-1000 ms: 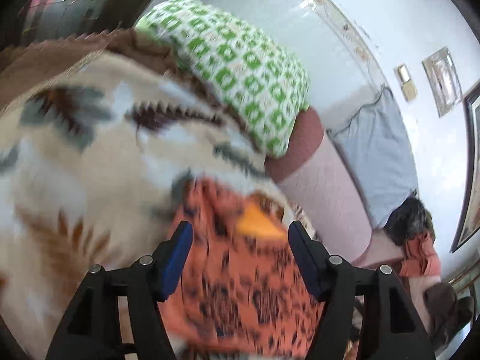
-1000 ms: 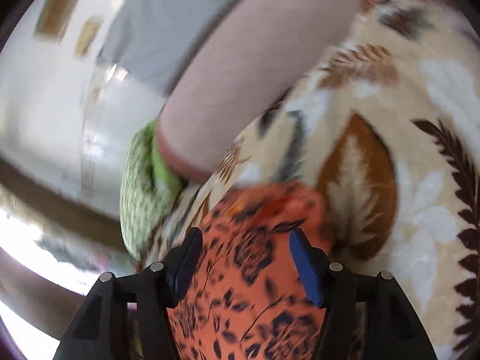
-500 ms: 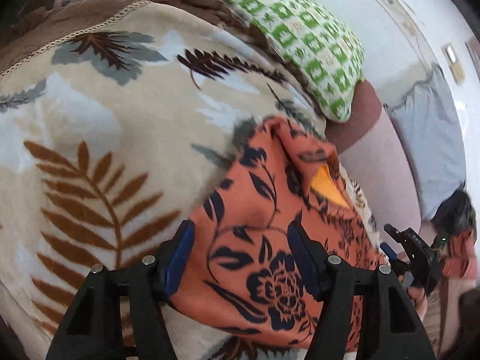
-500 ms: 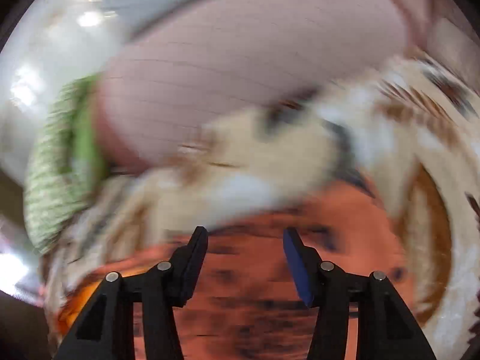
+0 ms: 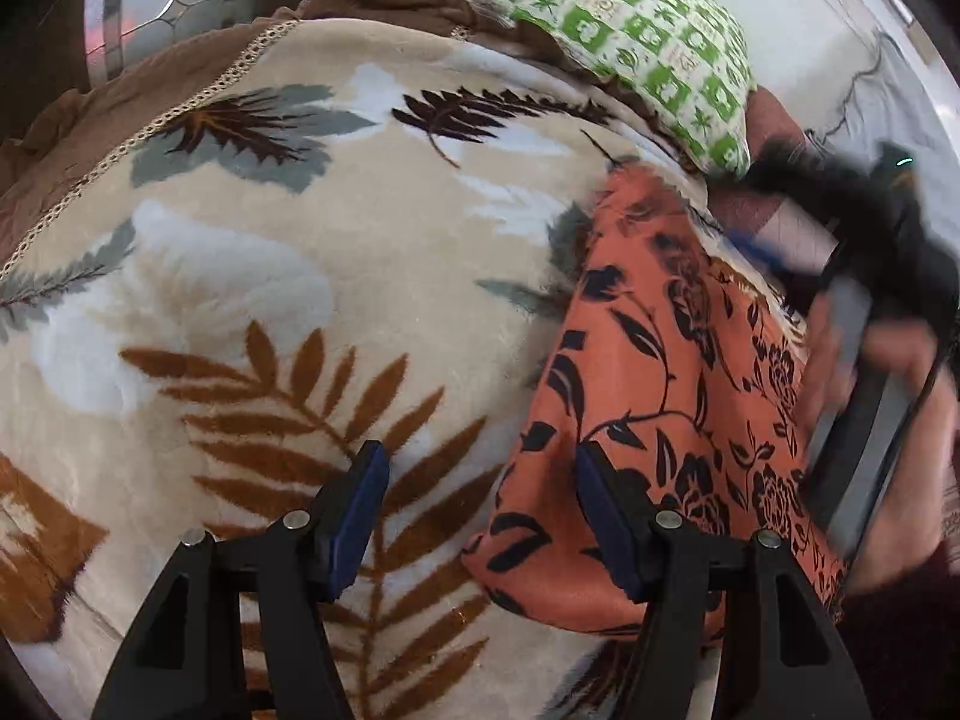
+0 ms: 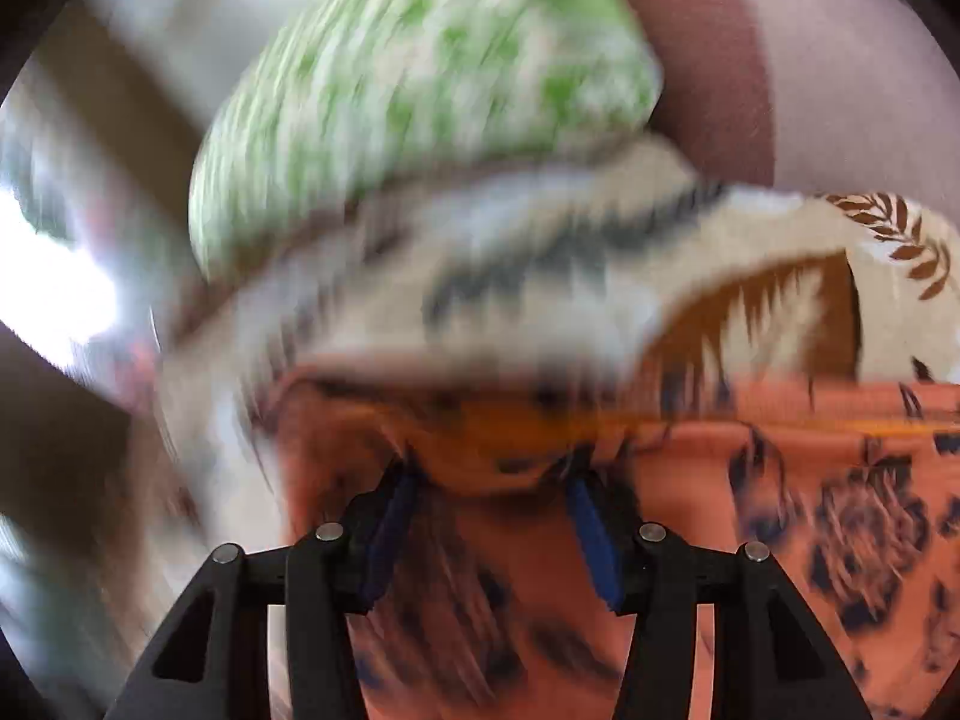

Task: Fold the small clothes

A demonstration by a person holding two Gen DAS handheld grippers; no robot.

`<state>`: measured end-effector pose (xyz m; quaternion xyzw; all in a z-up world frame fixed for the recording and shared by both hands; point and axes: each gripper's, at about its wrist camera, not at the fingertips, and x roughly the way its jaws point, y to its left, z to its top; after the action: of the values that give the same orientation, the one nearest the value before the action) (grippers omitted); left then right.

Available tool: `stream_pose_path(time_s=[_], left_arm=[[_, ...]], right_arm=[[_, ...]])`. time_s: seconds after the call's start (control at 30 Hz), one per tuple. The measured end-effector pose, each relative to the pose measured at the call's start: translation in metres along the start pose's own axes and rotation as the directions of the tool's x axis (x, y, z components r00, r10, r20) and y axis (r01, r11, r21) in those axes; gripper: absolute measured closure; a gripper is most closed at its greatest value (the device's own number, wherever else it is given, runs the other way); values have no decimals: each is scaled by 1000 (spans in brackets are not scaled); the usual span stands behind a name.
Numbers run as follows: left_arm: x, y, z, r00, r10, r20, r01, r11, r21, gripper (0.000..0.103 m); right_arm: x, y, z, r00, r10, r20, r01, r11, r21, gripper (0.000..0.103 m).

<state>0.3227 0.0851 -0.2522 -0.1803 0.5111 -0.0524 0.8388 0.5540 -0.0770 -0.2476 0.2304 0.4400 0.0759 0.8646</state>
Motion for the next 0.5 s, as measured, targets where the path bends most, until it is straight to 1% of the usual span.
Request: stream_pose_path(time_s=[0.03,0.07,0.1,0.13,0.17,0.2,0.23,0.3,0.37,0.4,0.43,0.5], left_arm=[[0,2,2,1000,-6,-7,6,1000,-8,37],[0,3,2,1000,-11,-10,10,1000,-16,37],[-1,5,4,1000,-16,-12,15,999,-29,37],[-1,6,5,1000,-16,-9,16,999,-34,37],[-3,5,6,1000,-14,-1,14,999,-35,37],[-6,2,7,1000,-13,12,14,1000,-28,37],[-11,-4,6,999,-29,26,29,1000,-11,37],[-19,-17,4,996,-84,40,83,996,30,38],[-27,-33,-2,988,-141,56,135,987,87,37],[-31,-47,-8,986,-155,65,144,980,138,37],[-32,-55,-11,985,-162,61,150,975,167,37],[-25,-71,-20,986,-166,28,157,966,204,37]], right_arm=[[-7,-3,8,999,21,50,-23,999,38,48],[-23,-4,16,991,43,126,-54,995,84,48],[-32,-6,19,988,60,143,-74,993,93,48],[-42,-9,19,988,80,133,-91,993,81,48],[-48,-7,16,990,78,118,-86,994,65,48],[-62,-11,8,994,51,95,-54,998,26,48],[-77,-20,-2,996,32,83,-32,999,-2,48],[-111,-46,-33,998,-4,63,6,1000,-31,48],[-140,-77,-57,998,-33,55,35,999,-22,48],[-160,-99,-78,998,-43,50,43,999,0,48],[-175,-117,-94,998,-54,44,53,998,17,48],[-200,-152,-125,994,-97,47,95,994,53,50]])
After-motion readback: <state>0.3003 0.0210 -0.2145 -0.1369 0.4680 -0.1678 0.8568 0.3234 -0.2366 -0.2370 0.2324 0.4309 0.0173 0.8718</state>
